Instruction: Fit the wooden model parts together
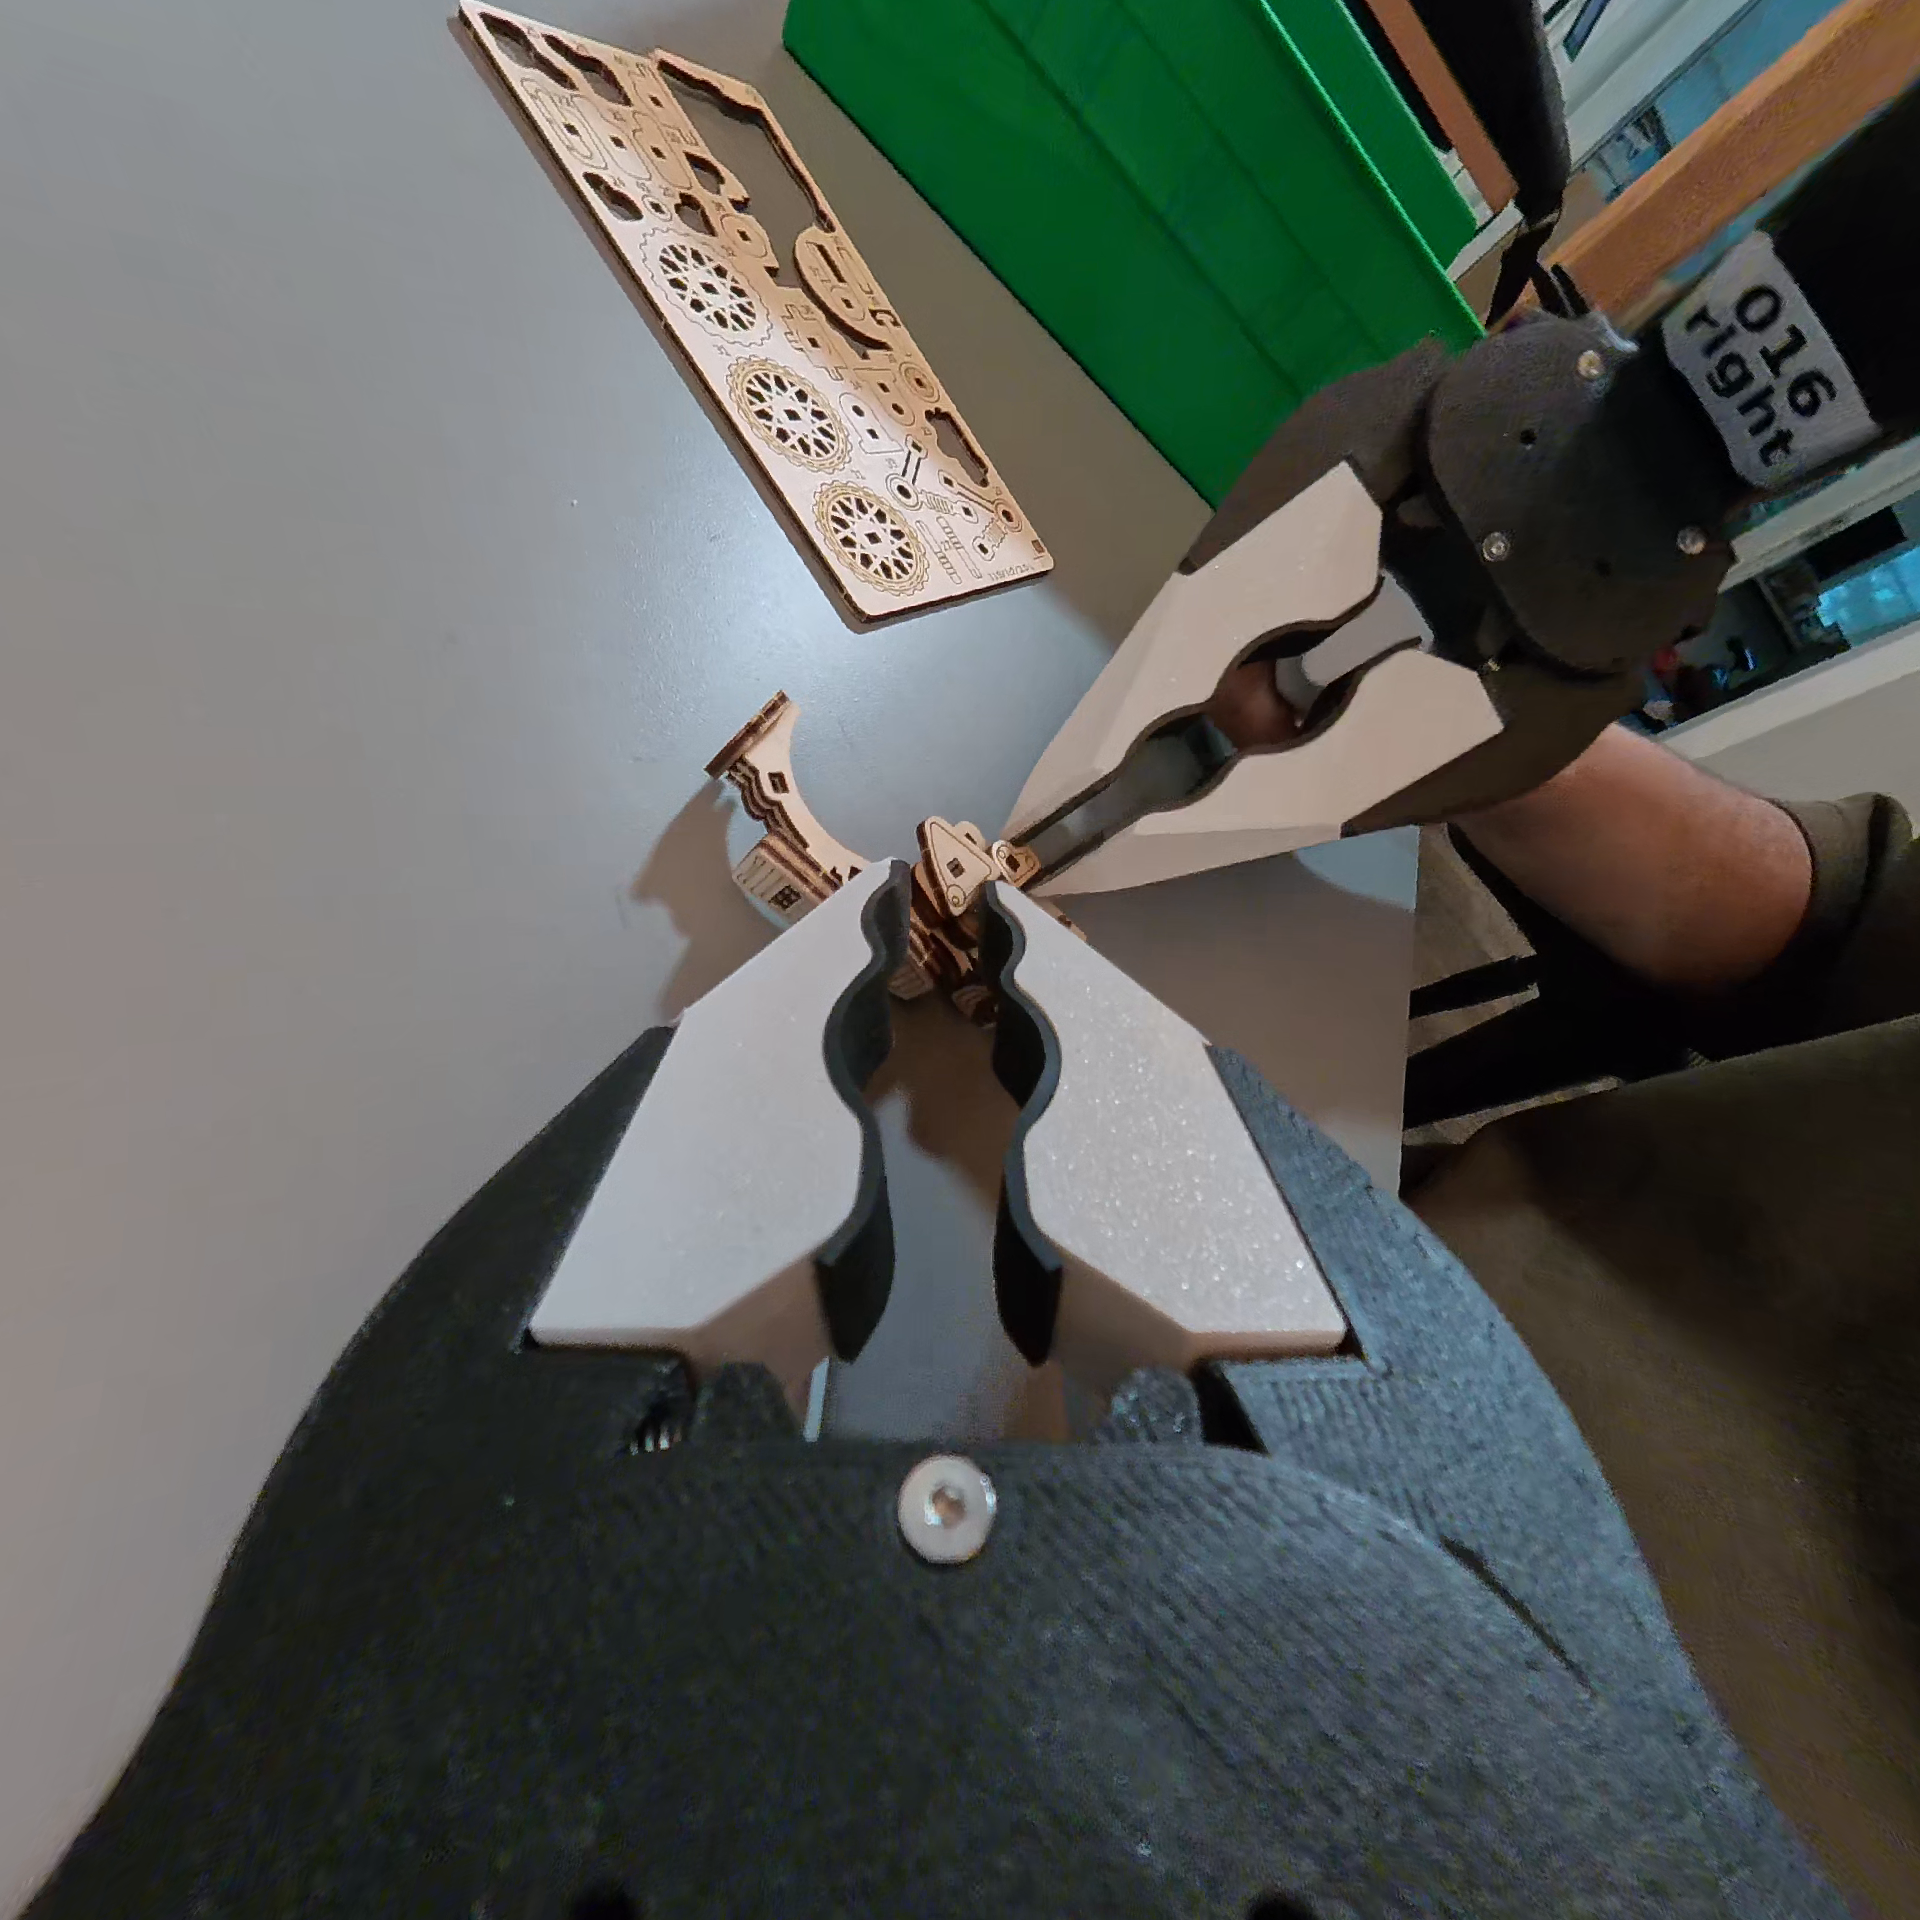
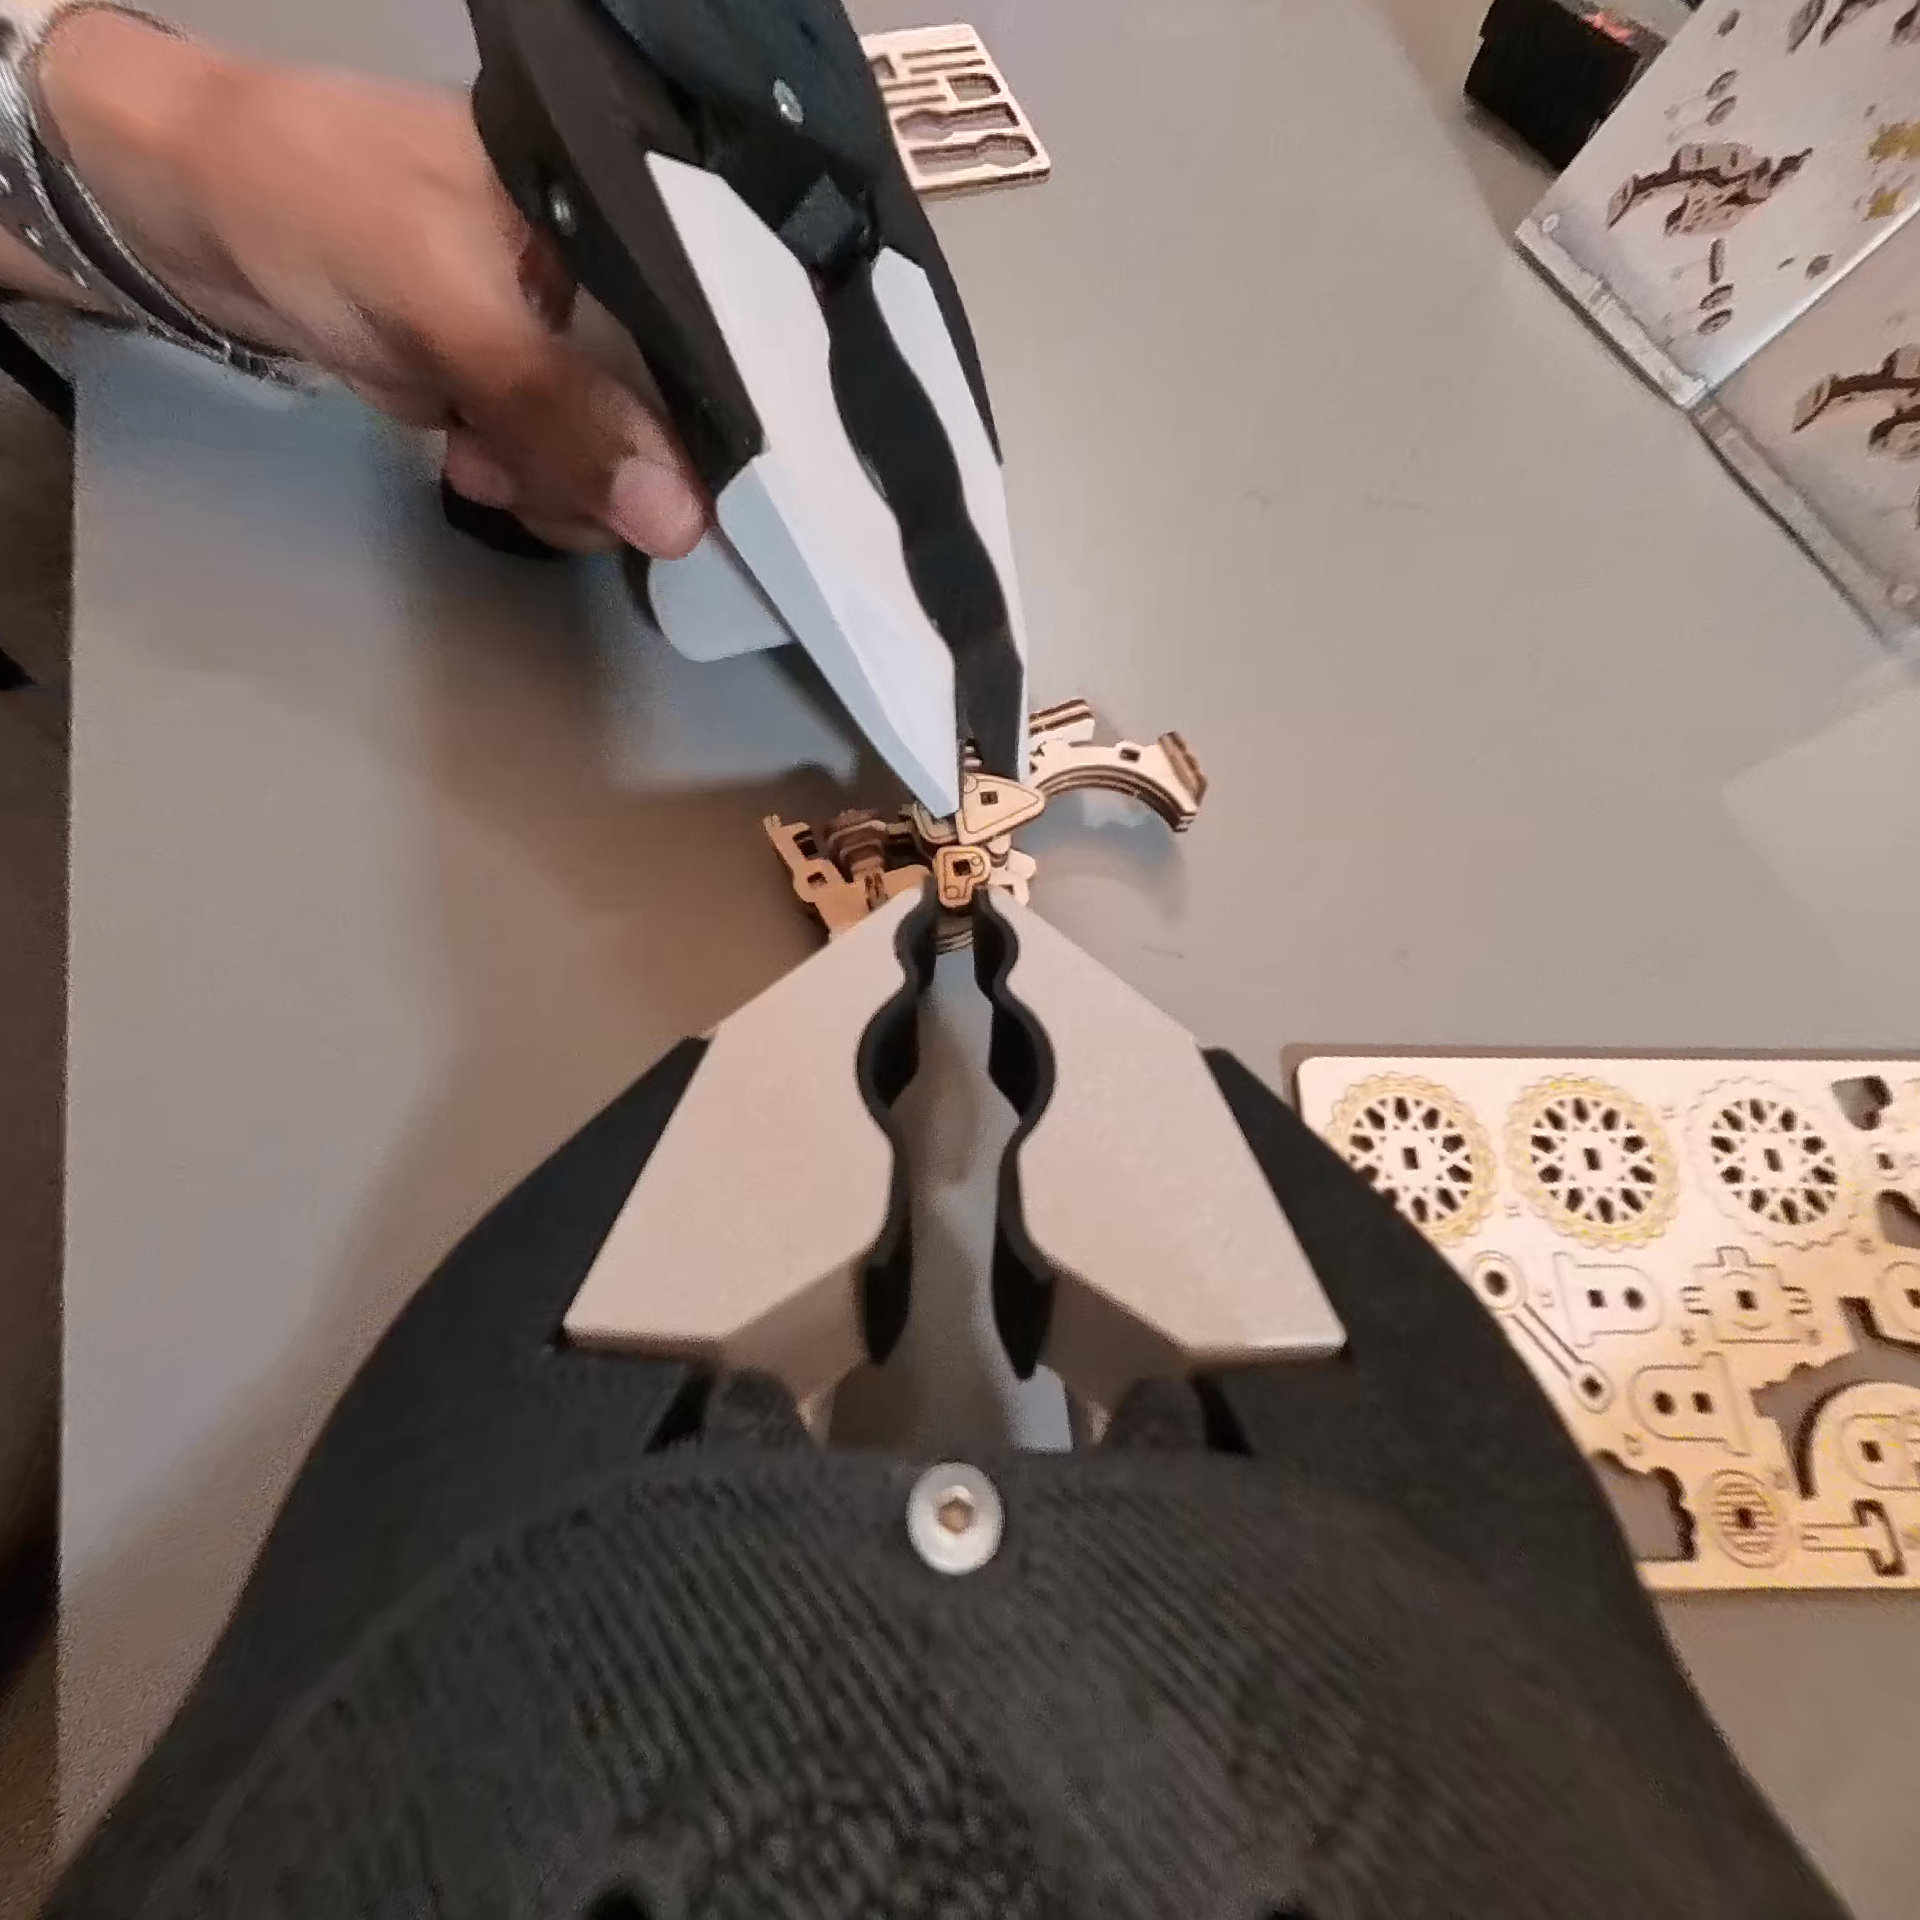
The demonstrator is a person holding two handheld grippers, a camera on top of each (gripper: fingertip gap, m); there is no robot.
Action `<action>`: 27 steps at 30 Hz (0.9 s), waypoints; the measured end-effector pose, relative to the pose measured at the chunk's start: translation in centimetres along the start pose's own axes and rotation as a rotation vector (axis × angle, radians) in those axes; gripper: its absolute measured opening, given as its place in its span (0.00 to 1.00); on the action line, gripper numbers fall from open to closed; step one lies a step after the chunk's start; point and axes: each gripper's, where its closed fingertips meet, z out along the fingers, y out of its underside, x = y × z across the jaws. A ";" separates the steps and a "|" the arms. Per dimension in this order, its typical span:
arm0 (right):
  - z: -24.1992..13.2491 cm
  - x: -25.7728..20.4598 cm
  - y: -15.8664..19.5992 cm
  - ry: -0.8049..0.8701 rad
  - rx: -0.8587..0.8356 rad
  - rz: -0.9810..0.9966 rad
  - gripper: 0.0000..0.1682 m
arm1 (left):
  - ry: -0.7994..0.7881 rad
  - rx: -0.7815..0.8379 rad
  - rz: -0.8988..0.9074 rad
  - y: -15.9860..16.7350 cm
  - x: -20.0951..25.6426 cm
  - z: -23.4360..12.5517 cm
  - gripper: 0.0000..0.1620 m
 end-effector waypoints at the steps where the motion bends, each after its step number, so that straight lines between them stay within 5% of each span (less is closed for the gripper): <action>1: 0.0 0.0 0.0 0.005 -0.005 -0.013 0.03 | 0.000 0.002 -0.005 0.0 0.0 0.0 0.07; 27: -0.1 -0.3 0.1 -0.061 -0.035 -0.327 0.02 | 0.096 0.005 -0.131 0.1 0.2 0.0 0.06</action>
